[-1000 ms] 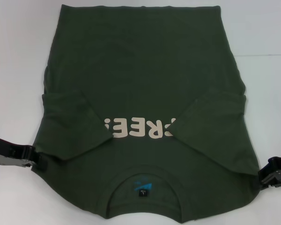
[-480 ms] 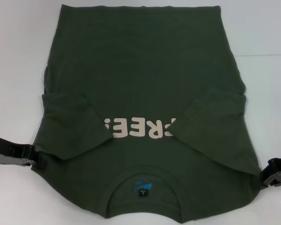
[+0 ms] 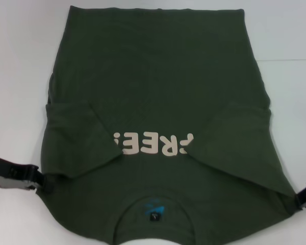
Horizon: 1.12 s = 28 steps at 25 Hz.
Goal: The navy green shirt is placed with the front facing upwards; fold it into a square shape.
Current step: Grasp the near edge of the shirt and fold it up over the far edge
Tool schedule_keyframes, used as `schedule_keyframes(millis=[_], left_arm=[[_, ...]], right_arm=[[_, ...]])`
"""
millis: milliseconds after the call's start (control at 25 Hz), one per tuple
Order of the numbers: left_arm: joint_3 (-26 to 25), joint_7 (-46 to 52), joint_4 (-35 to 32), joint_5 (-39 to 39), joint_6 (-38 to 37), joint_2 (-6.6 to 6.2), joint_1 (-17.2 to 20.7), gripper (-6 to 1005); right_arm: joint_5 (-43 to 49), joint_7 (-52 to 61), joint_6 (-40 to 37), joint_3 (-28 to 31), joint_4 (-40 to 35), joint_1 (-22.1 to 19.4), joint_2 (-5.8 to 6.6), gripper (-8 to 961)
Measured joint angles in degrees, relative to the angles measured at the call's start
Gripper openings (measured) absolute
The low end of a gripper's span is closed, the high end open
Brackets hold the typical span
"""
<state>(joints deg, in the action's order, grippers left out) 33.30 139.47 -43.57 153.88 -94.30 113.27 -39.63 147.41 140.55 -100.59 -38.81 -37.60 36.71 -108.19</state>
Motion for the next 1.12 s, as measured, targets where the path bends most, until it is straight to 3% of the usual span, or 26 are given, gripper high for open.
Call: schedule_keyframes(millis=[120, 400, 640, 880, 1120], left_arm=[[-0.1, 0.0, 0.0, 0.0, -2.5, -0.09, 0.5, 40], [0.2, -0.4, 0.1, 0.6, -11.3, -0.1, 2.0, 40], [0.5, -1.3, 0.1, 0.7, -19.0, -0.03, 2.1, 40], [0.1, -1.4, 0.1, 0.5, -19.8, 0.02, 2.1, 40], [-4.7, -2.6, 0.0, -0.4, -19.4, -0.75, 1.4, 40]], right_arm=[[0.4, -0.8, -3.0, -0.4, -2.7, -1.2, 0.08, 37], [2.3, -5.6, -9.5, -1.1, -3.4, -2.5, 1.64, 37], [8.6, -9.2, -12.9, -2.5, -3.5, -1.6, 1.01, 37], [8.8, -10.9, -12.9, -2.0, -3.8, -1.4, 0.92, 38], [4.4, -11.9, -13.0, 2.0, -3.8, -1.6, 2.45, 38]])
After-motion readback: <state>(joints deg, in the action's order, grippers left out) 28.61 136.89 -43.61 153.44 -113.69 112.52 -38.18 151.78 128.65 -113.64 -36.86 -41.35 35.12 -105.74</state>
